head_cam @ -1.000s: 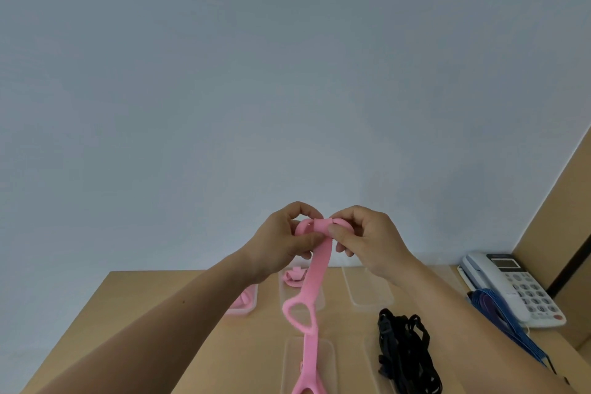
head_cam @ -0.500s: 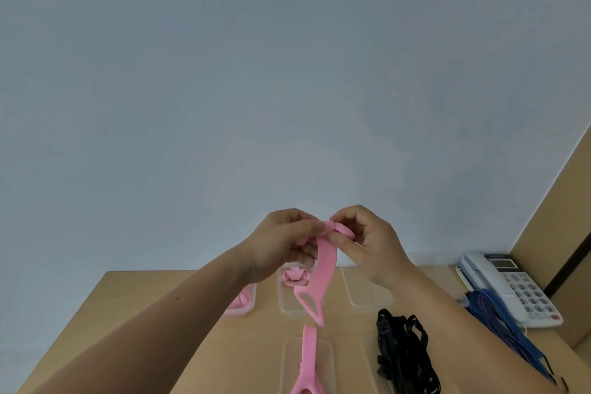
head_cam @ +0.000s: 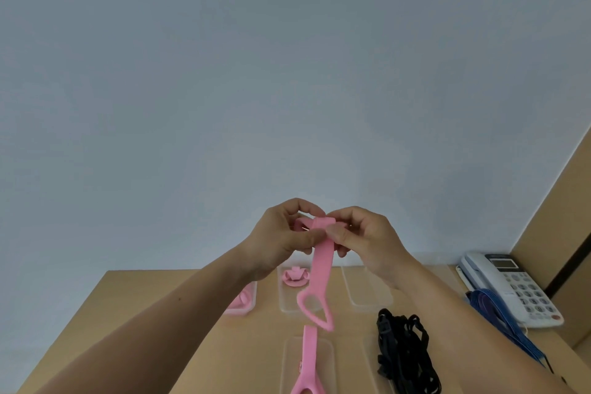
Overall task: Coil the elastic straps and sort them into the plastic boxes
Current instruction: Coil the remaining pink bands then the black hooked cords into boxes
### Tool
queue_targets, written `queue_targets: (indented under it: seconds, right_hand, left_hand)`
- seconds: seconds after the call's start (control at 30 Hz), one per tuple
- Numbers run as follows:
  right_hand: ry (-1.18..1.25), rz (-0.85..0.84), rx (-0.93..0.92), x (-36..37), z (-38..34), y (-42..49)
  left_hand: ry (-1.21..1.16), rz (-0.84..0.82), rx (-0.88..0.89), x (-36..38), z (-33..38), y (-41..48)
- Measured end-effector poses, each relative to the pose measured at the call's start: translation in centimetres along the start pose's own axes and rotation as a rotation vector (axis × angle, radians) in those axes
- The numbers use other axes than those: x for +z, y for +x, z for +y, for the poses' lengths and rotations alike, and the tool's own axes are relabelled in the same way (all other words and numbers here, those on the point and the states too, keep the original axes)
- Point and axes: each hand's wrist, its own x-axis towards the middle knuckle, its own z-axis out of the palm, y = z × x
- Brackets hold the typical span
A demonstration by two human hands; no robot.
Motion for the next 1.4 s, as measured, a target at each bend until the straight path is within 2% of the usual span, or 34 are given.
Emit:
queue_targets:
  seconds: [0.13,0.33,0.6,0.83,0.93,1.0,1.13,1.27,1.4]
  right_hand:
    - [-0.027,0.033,-0.052,0.0,0.1,0.2]
    - [-0.046,0.037,-0.095,0.1,0.0,0.1]
    - [-0.114,0.015,-0.138,0.1,0.0,-0.1]
    - [-0.057,-0.032,-0.105,-0.1,-0.1,-0.2]
    - [0.026,-0.015,-0.048,-0.2,-0.3,-0.1]
    - [0.000,0.013,-0.001,-0.2,-0.5,0.0]
    - [0.001,-0.040,0.081,0.1,-0.7,-0.1]
    - [-0.047,0.013,0.054,0.3,-0.7,-0.2]
    - [-0.057,0.036,0.011,-0.1,-0.4,-0.2]
  left_hand:
    - [0.011,0.007,-0.034,-0.2,-0.4,0.0]
    - [0.105,-0.069,-0.109,-0.6,0.2,-0.1]
    - [-0.145,-0.144,-0.207,-0.6,0.8,0.0]
    - [-0.155,-0.052,-0.161,-0.3,0.5,0.2]
    - [-0.072,-0.052,-0.114,-0.3,0.2,0.2]
    - [-0.019,-0.057,-0.072,-0.2,0.1,0.1]
    - [0.023,-0.008,-0.021,-0.3,-0.2,0.2]
    - [0.045,-0.010,-0.041,-0.4,-0.3,0.3]
    - [0.141,-0.092,-0.054,-0.7,-0.1,0.2]
